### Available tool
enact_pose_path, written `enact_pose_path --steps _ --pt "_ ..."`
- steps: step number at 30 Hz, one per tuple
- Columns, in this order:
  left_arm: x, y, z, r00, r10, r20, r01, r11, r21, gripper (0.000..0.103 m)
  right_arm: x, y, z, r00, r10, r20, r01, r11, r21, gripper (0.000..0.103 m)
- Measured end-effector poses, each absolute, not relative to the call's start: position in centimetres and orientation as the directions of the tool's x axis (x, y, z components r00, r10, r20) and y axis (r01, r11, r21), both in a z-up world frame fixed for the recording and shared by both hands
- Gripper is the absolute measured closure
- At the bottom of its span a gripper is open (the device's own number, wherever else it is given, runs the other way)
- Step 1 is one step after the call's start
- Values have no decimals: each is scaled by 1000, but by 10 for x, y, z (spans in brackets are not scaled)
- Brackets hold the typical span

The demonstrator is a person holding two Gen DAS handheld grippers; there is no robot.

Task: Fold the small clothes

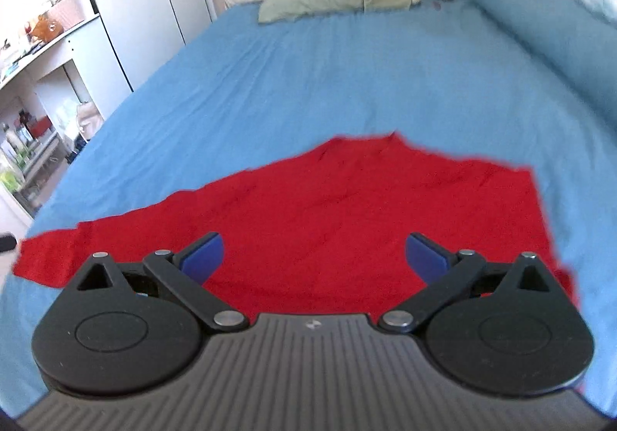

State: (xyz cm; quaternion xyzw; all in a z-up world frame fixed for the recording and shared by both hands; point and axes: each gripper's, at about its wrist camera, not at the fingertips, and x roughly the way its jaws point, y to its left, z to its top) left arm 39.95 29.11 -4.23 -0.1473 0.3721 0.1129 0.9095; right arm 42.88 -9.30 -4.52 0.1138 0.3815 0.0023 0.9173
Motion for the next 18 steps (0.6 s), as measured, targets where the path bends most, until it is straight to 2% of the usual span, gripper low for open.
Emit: enact_pose_path --steps 4,11,16,18 --pt "394 353 -75 666 130 -735 -412 885 -217 18 419 -65 -63 716 93 -692 126 958 259 0" --pt "415 413 -121 634 116 -765 -506 810 -297 48 408 -26 -81 697 81 -713 115 968 222 0" --pt "421 421 -128 653 135 -745 -523 792 -314 53 406 -19 -88 694 68 -717 113 973 202 0" --pt "430 425 -130 648 150 -746 -538 784 -309 60 407 -20 -91 691 68 -719 121 971 208 0"
